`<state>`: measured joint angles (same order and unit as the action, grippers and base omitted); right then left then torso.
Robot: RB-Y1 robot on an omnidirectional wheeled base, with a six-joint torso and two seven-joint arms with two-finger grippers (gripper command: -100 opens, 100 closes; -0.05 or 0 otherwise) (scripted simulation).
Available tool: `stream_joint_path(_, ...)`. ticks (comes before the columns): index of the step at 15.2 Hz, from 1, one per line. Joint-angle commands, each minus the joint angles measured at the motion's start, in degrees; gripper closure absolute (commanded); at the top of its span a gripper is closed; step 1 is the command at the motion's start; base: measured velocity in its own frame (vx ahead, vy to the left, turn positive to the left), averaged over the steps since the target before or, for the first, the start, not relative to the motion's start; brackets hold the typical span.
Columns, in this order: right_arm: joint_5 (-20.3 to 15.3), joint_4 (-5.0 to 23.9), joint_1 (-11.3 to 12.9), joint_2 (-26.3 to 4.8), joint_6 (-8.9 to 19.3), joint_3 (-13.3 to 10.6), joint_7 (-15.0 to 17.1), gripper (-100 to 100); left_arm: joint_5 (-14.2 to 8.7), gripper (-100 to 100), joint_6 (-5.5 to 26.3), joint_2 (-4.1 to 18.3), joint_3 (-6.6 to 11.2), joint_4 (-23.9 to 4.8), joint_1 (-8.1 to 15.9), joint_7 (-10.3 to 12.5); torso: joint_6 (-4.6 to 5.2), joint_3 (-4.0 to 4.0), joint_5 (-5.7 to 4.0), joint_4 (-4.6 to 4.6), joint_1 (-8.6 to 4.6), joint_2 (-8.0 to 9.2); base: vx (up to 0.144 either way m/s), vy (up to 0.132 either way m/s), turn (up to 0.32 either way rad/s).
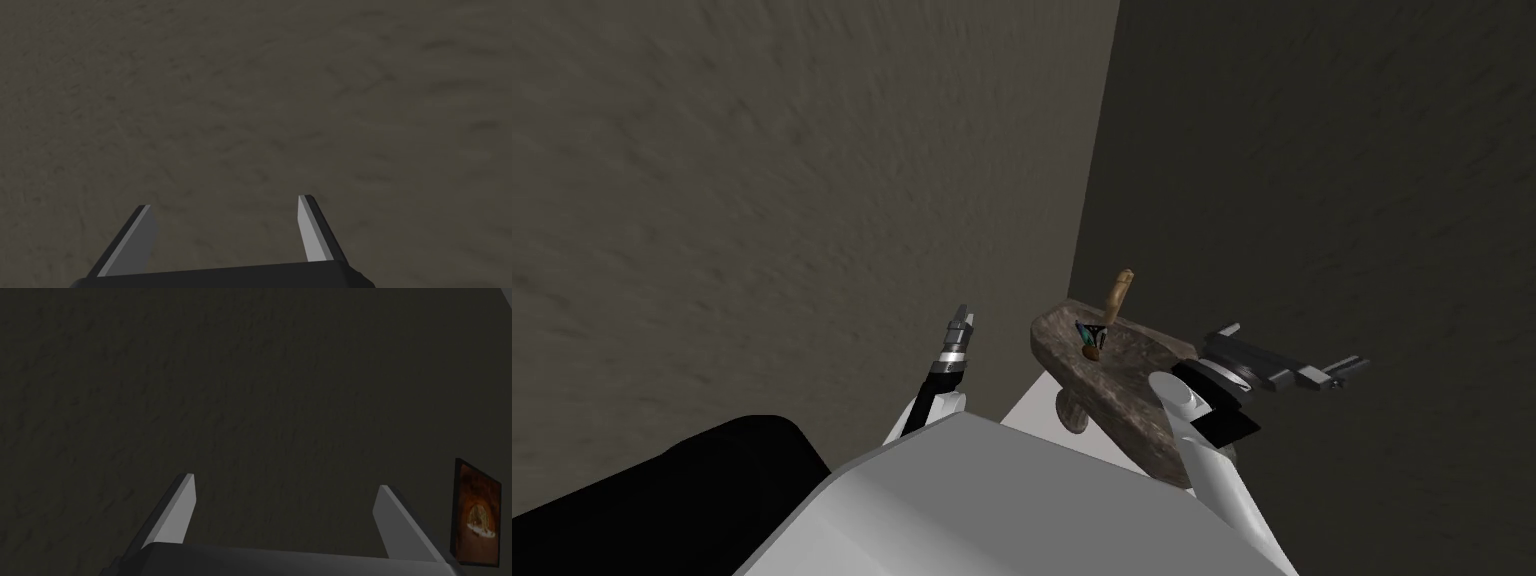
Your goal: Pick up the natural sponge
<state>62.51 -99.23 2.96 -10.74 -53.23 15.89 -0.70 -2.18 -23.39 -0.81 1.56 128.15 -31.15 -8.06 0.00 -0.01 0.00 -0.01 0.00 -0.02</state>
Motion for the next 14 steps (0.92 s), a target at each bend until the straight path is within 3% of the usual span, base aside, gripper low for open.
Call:
stream_joint_path(1, 2.1, 0.4, 0.6, 0.1, -0.4, 0.1, -0.1, -100, 0.0, 0, 0.0, 0.0, 0.00, 0.0, 0.0, 0.0, 0.00, 0.00, 0.00, 0.00, 0.00, 0.00, 0.000, 0.000, 0.000)
stream_joint_path(2, 3.9, 3.2, 3.1, 0.2, -2.4, 1.4, 0.4, -100, 0.0, 0, 0.0, 0.0, 0.00, 0.0, 0.0, 0.0, 0.01, 0.00, 0.00, 0.00, 0.00, 0.00, -0.003, 0.005, 0.125)
stream_joint_path(5, 7.0, 3.2, 3.1, 0.2, -2.4, 1.4, 0.4, -100, 0.0, 0, 0.0, 0.0, 0.00, 0.0, 0.0, 0.0, 0.00, 0.00, 0.00, 0.00, 0.01, 0.00, -0.001, 0.001, 0.076)
stream_joint_path(6, 8.7, 5.8, 5.6, 0.2, -4.5, 2.7, 1.0, -100, 0.0, 0, 0.0, 0.0, 0.00, 0.0, 0.0, 0.0, 0.01, 0.00, 0.00, 0.00, 0.00, 0.00, -0.002, 0.004, 0.112)
stream_joint_path(9, 12.0, 5.9, 5.6, 0.2, -4.5, 2.7, 1.0, -100, 0.0, 0, 0.0, 0.0, -0.04, 0.0, 0.0, 0.0, -0.04, 0.00, 0.01, 0.00, 0.04, 0.00, -0.001, 0.000, 0.077)
stream_joint_path(10, 13.8, 8.6, 8.1, 0.3, -6.5, 4.1, 1.5, -100, 0.0, 0, 0.0, 0.0, -0.04, 0.0, 0.0, 0.0, -0.02, 0.01, 0.01, 0.00, 0.06, 0.01, -0.001, 0.003, 0.120)
stream_joint_path(13, 16.9, 8.6, 8.1, 0.3, -6.5, 4.1, 1.5, -100, 0.0, 0, 0.0, 0.0, -0.09, 0.0, 0.0, 0.0, -0.08, 0.01, 0.03, 0.01, 0.15, 0.01, -0.001, 0.000, 0.079)
stream_joint_path(14, 18.7, 11.4, 10.6, 0.3, -8.6, 5.4, 2.1, -100, 0.0, 0, 0.0, 0.0, -0.08, 0.0, 0.0, 0.0, -0.06, 0.01, 0.03, 0.01, 0.16, 0.02, -0.001, 0.004, 0.135)
